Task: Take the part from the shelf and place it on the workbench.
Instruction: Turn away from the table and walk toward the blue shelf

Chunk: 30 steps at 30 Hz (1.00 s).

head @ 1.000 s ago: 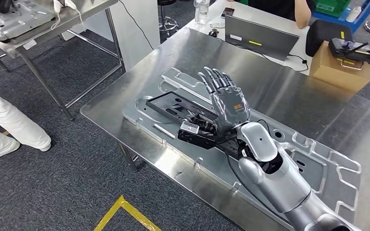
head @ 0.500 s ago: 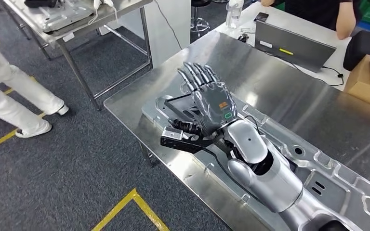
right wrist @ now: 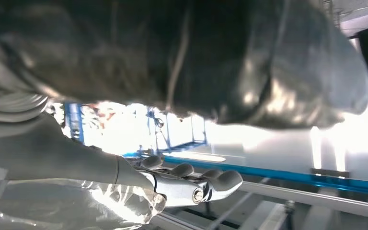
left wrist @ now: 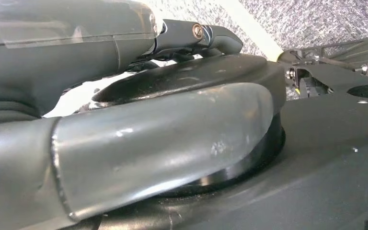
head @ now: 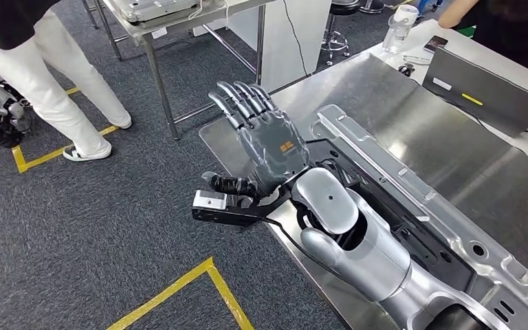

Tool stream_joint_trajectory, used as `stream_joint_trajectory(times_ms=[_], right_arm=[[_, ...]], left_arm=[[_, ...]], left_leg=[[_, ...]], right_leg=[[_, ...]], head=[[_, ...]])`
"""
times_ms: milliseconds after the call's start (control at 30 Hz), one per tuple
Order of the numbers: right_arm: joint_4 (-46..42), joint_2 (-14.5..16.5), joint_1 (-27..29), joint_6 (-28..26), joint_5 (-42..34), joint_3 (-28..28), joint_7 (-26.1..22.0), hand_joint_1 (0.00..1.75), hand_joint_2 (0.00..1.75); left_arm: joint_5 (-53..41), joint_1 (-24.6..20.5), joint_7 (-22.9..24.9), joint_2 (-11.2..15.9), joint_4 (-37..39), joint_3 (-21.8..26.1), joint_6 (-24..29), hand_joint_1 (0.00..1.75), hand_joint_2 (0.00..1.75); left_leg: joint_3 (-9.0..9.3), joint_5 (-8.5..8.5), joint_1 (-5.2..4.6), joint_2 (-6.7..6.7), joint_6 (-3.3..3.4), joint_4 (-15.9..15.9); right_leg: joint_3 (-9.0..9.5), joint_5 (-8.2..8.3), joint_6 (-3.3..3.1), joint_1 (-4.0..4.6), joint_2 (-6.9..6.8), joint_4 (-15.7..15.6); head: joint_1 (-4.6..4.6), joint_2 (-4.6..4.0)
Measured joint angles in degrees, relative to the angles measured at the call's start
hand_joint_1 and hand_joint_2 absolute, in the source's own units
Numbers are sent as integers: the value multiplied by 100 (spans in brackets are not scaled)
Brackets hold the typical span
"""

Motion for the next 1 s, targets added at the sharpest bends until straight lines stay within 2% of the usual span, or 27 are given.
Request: stream_joint_trajectory(times_ms=[33, 67, 100, 133, 167, 233, 267, 300, 333, 367, 400, 433, 500, 533, 567, 600, 633, 667, 733, 767, 800, 867, 900, 967, 1000], right_arm=[[2, 9, -11, 8, -9, 22, 0, 0, 0], [5, 18, -17, 18, -15, 45, 1, 0, 0], [7, 32, -24, 27, -19, 67, 1, 0, 0], [6, 52, -40, 35, -21, 88, 1, 0, 0], [3, 74, -67, 39, -22, 107, 1, 0, 0], [-9, 114, -128, 50, -30, 129, 0, 0, 0], [-16, 127, -153, 59, -35, 134, -1, 0, 0], [-25, 137, -173, 67, -40, 141, 0, 0, 0], [-38, 150, -189, 73, -44, 154, 1, 0, 0], [-59, 172, -204, 77, -47, 171, 1, 0, 0], [-80, 199, -215, 76, -50, 194, 1, 0, 0], [-104, 231, -226, 74, -53, 218, 1, 0, 0], [-137, 270, -238, 75, -57, 273, 1, 0, 0], [-147, 277, -237, 75, -58, 301, 1, 0, 0], [-151, 278, -232, 77, -58, 331, 1, 0, 0], [-152, 280, -227, 78, -59, 360, 1, 0, 0], [-154, 285, -225, 78, -59, 386, 0, 0, 0], [-157, 291, -226, 78, -59, 411, 0, 0, 0], [-174, 309, -232, 77, -60, 444, 1, 0, 0], [-184, 316, -237, 77, -61, 454, 2, 0, 0], [-193, 320, -241, 76, -61, 463, 1, 0, 0], [-200, 322, -246, 76, -61, 484, 1, 0, 0], [-202, 322, -247, 76, -61, 496, 1, 0, 0], [-205, 322, -250, 77, -62, 518, 1, 0, 0], [-207, 321, -250, 78, -65, 531, 0, 0, 0]], left_arm=[[-5, -6, 1, 0, -8, -14, 2, 0, 0], [-12, -11, 1, 0, -17, -30, 3, 0, 0], [-18, -16, 1, 0, -28, -51, 4, 0, 0], [-22, -22, 1, 0, -39, -73, 6, 0, 0], [-26, -28, 1, -3, -51, -93, 7, 0, 0], [-30, -38, 1, -17, -76, -118, 12, 0, 0], [-35, -43, 0, -26, -88, -122, 17, 0, 0], [-40, -47, -1, -28, -96, -125, 23, 0, 0], [-44, -52, -3, -27, -101, -127, 30, 0, 0], [-48, -54, -5, -23, -102, -130, 32, 0, 0], [-50, -50, -6, -16, -102, -134, 34, 0, 0], [-56, -44, -8, -7, -103, -143, 35, 0, 0], [-85, -36, -25, 24, -108, -168, 34, 0, 0], [-103, -45, -38, 43, -114, -185, 33, 0, 0], [-117, -60, -52, 58, -125, -202, 32, 0, 0], [-125, -73, -58, 72, -134, -217, 32, 0, 0], [-128, -75, -58, 86, -143, -231, 31, 0, 0], [-128, -67, -54, 100, -148, -244, 32, 0, 0], [-128, -27, -36, 121, -152, -258, 33, 0, 0], [-128, -6, -35, 127, -156, -262, 35, 0, 0], [-129, 8, -34, 128, -160, -262, 37, 0, 0], [-130, 20, -42, 131, -163, -263, 39, 0, 0], [-130, 18, -43, 131, -165, -263, 37, 0, 0], [-130, 6, -45, 129, -178, -263, 34, 0, 0], [-130, 0, -44, 129, -188, -264, 34, 0, 0]], left_leg=[[-3, 4, -6, -67, 12, 0], [-4, 6, -15, -142, 18, 1], [-2, 8, -28, -224, 21, 1], [6, 10, -42, -307, 23, 2], [20, 11, -58, -388, 25, 2], [34, 13, -64, -533, 24, -2], [25, 20, -49, -597, 13, -6], [7, 29, -26, -657, -3, -13], [-6, 45, -15, -721, -30, -28], [-9, 58, -12, -778, -60, -53], [-12, 47, -27, -729, -84, -53], [-41, -12, -47, -598, -119, 16], [-260, -292, -56, -222, -198, 497], [-439, -462, -42, -110, -250, 865], [-601, -579, -22, -61, -295, 1192], [-689, -604, 0, -36, -338, 1375], [-668, -520, 27, -12, -379, 1338], [-533, -344, 57, 34, -420, 1080], [-185, -46, 90, 249, -495, 380], [-82, 13, 90, 320, -467, 157], [-51, 6, 80, 356, -414, 70], [-79, -8, 58, 249, -254, 75], [-84, 0, 56, 200, -204, 69], [-87, 22, 61, 93, -123, 51], [-88, 31, 63, 40, -96, 46]], right_leg=[[-185, -156, -4, 1, 88, 379], [-343, -234, -16, 11, 130, 675], [-427, -199, -42, 27, 154, 793], [-412, -49, -88, 50, 181, 691], [-300, 187, -155, 79, 246, 386], [-12, 600, -333, 123, 522, -337], [83, 702, -399, 141, 633, -575], [127, 723, -443, 153, 687, -684], [150, 722, -459, 160, 656, -735], [191, 723, -461, 150, 580, -817], [251, 737, -450, 128, 501, -918], [322, 756, -436, 102, 421, -1027], [432, 783, -402, 69, 251, -1159], [452, 773, -396, 65, 164, -1167], [457, 755, -383, 59, 71, -1157], [459, 731, -362, 50, -19, -1139], [460, 702, -335, 36, -102, -1111], [461, 665, -299, 16, -175, -1071], [444, 568, -209, 10, -290, -946], [423, 525, -172, 24, -331, -885], [406, 496, -146, 49, -371, -842], [393, 474, -126, 64, -456, -813], [395, 447, -108, 50, -435, -794], [296, 239, -69, 5, -183, -531], [166, 61, -57, -10, -15, -237]], head=[[0, 0], [0, 0], [0, 0], [0, 0], [0, 0], [-13, 0], [-17, 0], [-22, 0], [-26, 0], [-20, 0], [-19, 0], [-24, 0], [-31, 0], [-36, 0], [-35, 0], [-36, 0], [-35, 0], [-35, 0], [-43, 0], [-44, 0], [-45, 0], [-41, 0], [-41, 0], [-41, 0], [-40, 0]])
